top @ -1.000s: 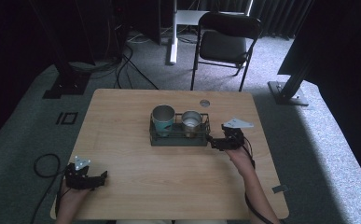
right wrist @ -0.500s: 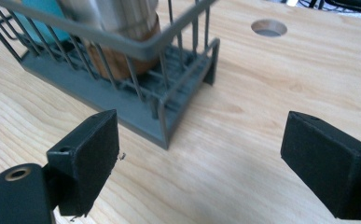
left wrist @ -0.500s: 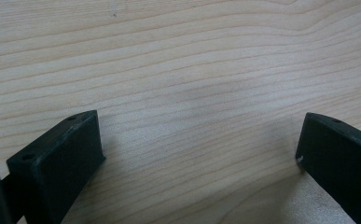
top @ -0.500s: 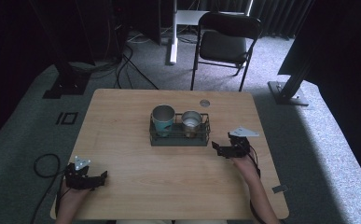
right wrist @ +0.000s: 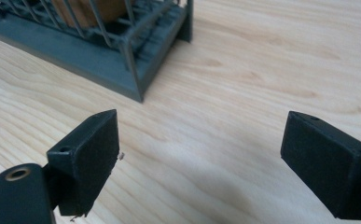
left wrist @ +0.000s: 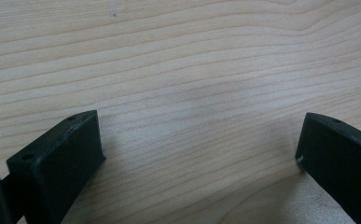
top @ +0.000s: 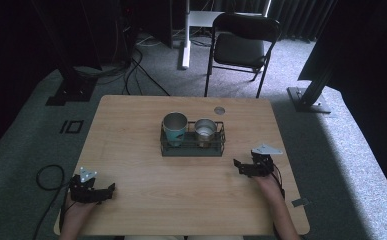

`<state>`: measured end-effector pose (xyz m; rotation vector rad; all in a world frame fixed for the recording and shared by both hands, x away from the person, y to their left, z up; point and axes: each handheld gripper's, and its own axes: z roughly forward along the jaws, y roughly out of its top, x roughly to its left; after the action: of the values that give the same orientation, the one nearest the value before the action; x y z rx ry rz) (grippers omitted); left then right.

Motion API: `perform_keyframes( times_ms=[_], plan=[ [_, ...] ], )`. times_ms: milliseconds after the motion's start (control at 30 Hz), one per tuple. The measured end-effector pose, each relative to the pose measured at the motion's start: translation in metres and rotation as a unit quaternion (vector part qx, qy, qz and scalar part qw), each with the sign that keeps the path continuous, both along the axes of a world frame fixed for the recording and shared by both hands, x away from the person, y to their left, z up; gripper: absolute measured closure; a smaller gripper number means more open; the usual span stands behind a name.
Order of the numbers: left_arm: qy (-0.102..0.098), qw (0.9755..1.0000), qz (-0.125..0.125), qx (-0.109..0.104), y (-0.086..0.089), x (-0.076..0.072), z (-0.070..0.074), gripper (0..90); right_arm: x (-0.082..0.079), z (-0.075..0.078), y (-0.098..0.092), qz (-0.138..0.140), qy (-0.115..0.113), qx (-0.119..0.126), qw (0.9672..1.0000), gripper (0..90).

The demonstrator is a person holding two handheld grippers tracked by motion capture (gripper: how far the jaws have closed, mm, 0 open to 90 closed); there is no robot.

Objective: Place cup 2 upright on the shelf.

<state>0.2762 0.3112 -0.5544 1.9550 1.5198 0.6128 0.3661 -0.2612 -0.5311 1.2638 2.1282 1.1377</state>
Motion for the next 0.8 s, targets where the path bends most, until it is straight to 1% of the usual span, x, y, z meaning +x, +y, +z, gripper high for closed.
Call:
perform_keyframes(
  times_ms=[100,233,400,600,633,733,800],
  plan=[
    [0.000,1.0000,0.000,0.000,0.000,0.000,0.000,1.0,-0.004,-0.004,-0.007,-0.008,0.005,-0.004,0.9999,11.3],
    [0.000,1.0000,0.000,0.000,0.000,0.000,0.000,1.0,-0.008,-0.006,-0.013,-0.016,0.002,-0.002,0.9999,11.4],
    [0.000,1.0000,0.000,0.000,0.000,0.000,0.000,1.0,-0.014,-0.008,-0.016,-0.012,0.000,-0.010,0.9999,11.3],
    [0.000,1.0000,0.000,0.000,0.000,0.000,0.000,1.0,-0.023,-0.013,-0.017,-0.004,0.006,-0.015,0.9999,11.3],
    [0.000,1.0000,0.000,0.000,0.000,0.000,0.000,1.0,-0.026,-0.015,-0.017,-0.001,0.011,-0.019,0.9998,11.3],
    [0.001,1.0000,-0.001,0.001,0.000,0.000,0.000,1.0,-0.031,-0.017,-0.017,0.000,0.012,-0.027,0.9996,11.3],
    [0.001,1.0000,-0.001,0.001,0.000,0.000,0.000,1.0,-0.033,-0.018,-0.017,0.000,0.013,-0.028,0.9995,11.4]
  ],
)
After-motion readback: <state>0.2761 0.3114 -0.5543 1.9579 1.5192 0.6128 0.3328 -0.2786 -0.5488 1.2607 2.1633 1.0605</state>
